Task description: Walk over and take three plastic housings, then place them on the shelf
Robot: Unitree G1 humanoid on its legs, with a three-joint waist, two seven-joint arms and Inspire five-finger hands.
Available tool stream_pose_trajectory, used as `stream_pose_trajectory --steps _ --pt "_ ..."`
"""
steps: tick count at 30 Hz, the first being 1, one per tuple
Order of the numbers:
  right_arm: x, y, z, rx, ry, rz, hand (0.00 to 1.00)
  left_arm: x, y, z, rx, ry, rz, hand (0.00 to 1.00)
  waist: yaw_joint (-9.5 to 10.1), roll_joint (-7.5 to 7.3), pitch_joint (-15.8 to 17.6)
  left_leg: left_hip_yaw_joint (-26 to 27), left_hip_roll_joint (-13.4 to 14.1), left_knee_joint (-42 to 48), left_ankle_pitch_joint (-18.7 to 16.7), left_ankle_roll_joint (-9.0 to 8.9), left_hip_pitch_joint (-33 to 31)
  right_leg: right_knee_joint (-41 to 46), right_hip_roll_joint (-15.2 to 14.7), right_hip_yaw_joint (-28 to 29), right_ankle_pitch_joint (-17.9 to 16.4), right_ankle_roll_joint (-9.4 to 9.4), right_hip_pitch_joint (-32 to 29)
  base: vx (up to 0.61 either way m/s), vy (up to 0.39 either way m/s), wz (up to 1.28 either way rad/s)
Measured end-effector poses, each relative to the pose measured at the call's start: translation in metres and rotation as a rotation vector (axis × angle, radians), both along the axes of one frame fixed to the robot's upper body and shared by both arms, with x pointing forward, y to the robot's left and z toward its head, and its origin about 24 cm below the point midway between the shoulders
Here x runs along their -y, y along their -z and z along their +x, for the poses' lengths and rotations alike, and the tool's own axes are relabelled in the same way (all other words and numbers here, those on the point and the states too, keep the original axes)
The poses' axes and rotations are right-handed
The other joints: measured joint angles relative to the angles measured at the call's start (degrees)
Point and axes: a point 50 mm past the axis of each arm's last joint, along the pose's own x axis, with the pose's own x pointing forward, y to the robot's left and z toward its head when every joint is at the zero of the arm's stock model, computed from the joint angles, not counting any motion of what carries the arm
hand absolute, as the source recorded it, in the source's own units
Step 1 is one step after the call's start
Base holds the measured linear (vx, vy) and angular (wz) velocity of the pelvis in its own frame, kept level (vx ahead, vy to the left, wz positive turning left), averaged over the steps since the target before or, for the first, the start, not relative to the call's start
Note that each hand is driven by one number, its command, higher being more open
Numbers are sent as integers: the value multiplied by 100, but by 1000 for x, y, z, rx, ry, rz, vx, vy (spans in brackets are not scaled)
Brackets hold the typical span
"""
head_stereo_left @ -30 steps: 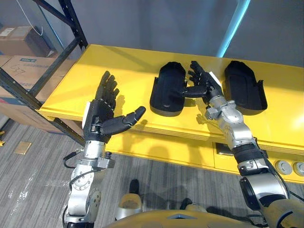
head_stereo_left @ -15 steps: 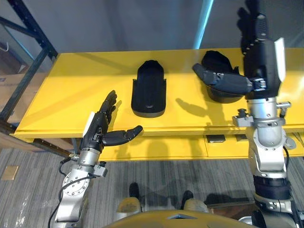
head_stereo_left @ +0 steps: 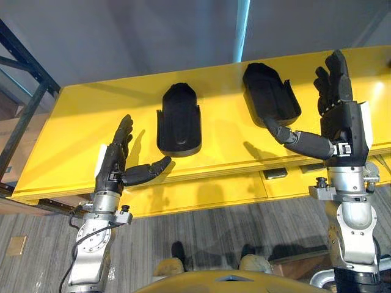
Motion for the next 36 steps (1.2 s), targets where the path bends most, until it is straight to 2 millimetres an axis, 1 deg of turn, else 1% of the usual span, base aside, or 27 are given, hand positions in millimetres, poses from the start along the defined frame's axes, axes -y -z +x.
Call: stream_pose_trajectory --steps 3,4,8,10,14,16,19,24,29,33,36 --pt "0 6 -3 -31 17 -20 100 -3 6 2 -22 -40 9 100 -54 0 -1 75 7 0 -4 0 8 -6 11 86 9 22 -36 -12 0 -12" --pt "0 7 -4 -33 19 -18 100 -3 8 2 -29 -49 7 100 -104 2 -3 98 6 0 -8 -1 18 -8 11 105 17 17 -39 4 1 -8" --pt "1 7 -4 -34 30 -11 100 -3 13 5 -53 -50 2 100 -141 11 -38 220 26 1 -47 -17 87 -11 38 238 21 14 -50 18 1 -17" --pt "2 10 -6 -43 43 -4 100 2 16 13 -72 -30 -4 100 -137 30 -68 226 38 2 -48 -19 87 -11 53 245 22 12 -54 0 0 0" --pt "2 10 -6 -43 42 -3 100 4 23 20 -113 -25 0 100 -174 45 -82 272 73 2 -56 -32 97 -10 94 283 29 1 -77 10 -11 -6" --pt "2 10 -6 -43 42 -2 100 2 28 20 -133 -41 -1 100 -255 54 -93 300 75 4 -60 -38 99 -7 98 312 30 0 -97 8 -6 -7" --pt "1 10 -6 -45 39 -1 100 0 28 22 -129 -56 11 100 -268 66 -104 367 74 4 -65 -42 111 5 100 380 35 -6 -133 -5 6 -11" --pt "-2 11 -5 -50 25 1 100 1 32 33 -146 -118 1 100 -281 81 -116 418 75 3 -68 -41 151 12 104 434 34 -6 -133 -13 4 -5" --pt "-3 12 -5 -51 19 4 100 3 31 36 -143 -158 -2 100 -296 80 -115 427 77 5 -68 -40 130 13 109 460 32 -2 -169 0 0 0" --pt "-10 9 0 -31 -2 17 100 2 26 49 -110 -206 -8 100 -292 70 -83 423 74 19 -57 -28 51 24 111 474 48 0 -254 0 0 0" --pt "-13 7 2 -21 -13 23 100 3 22 52 -94 -213 -10 100 -294 45 -57 423 72 20 -57 -28 51 24 111 478 49 -3 -254 0 0 0"
